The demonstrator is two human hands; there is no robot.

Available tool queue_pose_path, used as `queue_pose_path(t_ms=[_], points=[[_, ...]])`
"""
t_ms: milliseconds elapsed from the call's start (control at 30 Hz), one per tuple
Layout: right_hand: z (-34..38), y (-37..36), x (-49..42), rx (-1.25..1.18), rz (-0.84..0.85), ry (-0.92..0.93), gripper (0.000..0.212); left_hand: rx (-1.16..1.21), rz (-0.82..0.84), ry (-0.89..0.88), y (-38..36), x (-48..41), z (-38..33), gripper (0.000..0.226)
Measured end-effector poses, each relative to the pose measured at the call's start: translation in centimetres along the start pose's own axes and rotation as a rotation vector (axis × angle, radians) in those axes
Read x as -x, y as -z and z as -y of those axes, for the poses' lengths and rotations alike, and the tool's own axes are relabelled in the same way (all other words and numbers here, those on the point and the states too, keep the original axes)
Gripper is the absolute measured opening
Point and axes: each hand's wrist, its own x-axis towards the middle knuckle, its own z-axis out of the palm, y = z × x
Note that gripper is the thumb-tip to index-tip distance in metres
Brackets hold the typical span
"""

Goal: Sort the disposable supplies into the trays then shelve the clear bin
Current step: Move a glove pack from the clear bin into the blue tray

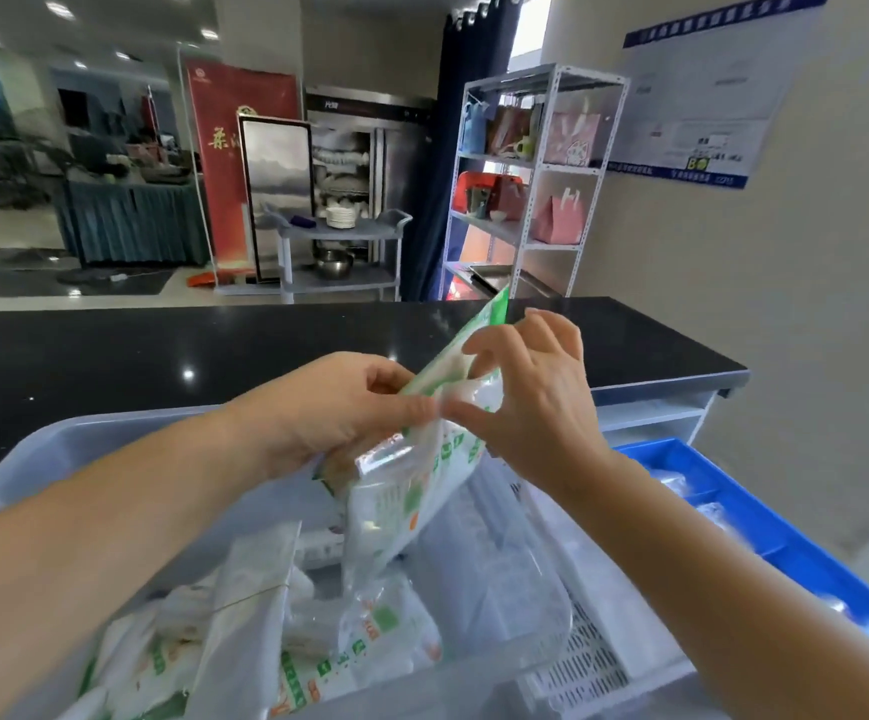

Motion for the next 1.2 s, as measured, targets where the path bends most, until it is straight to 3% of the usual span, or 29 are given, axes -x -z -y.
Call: queue_pose_path(t_ms=[33,233,533,667,733,867,933,1000,1100,1200], points=[[-0.2,0.4,-0.1,0.003,-0.027,-0.017,0.049,-0.039,0.007,-0.013,0.0,-0.3,-0.7,0.02],[-2.2,3.0,-0.8,0.025,-0.226,-0.17,0.075,-0.062,-0.098,-0.051,-2.0,-2.5,-4.9,0.022],[-13.3,7.4,8.4,-0.234,-0.296,-0.707,0.087,0.149,-0.298,-0.02,-11.9,-7.9,-6.7,0.032],[-19.1,9.6,12.1,-0.888,-0.086,-1.153,0.061,0.336,-0.322,0.072,-19.0,-11.3,-7.5,0.026],[-22.2,10.4,13.5,-1.172,0.011,-1.268,0.049,0.42,-0.317,0.12,-22.8,-13.0,-7.8,0.027],[-27.6,11.5,15.7,-1.186,0.047,-1.293,0.02,0.462,-0.349,0.192,-29.5,-16.2,-6.9,0.029],[-29.7,11.7,16.7,-1.241,0.06,-1.378,0.019,0.345,-0.361,0.199,-32.3,-17.4,-5.8,0.027],[-31.4,11.8,17.4,-1.255,0.089,-1.481,0.019,0.067,-0.378,0.157,-34.6,-18.0,-4.9,0.036],[-33.4,11.2,18.5,-1.149,0.1,-1.53,0.011,-0.388,-0.4,-0.103,-38.5,-18.1,-3.7,0.052],[-34.2,10.0,19.4,-1.054,0.113,-1.465,0.005,-0.33,-0.224,-0.129,-42.7,-18.6,-3.1,0.055]])
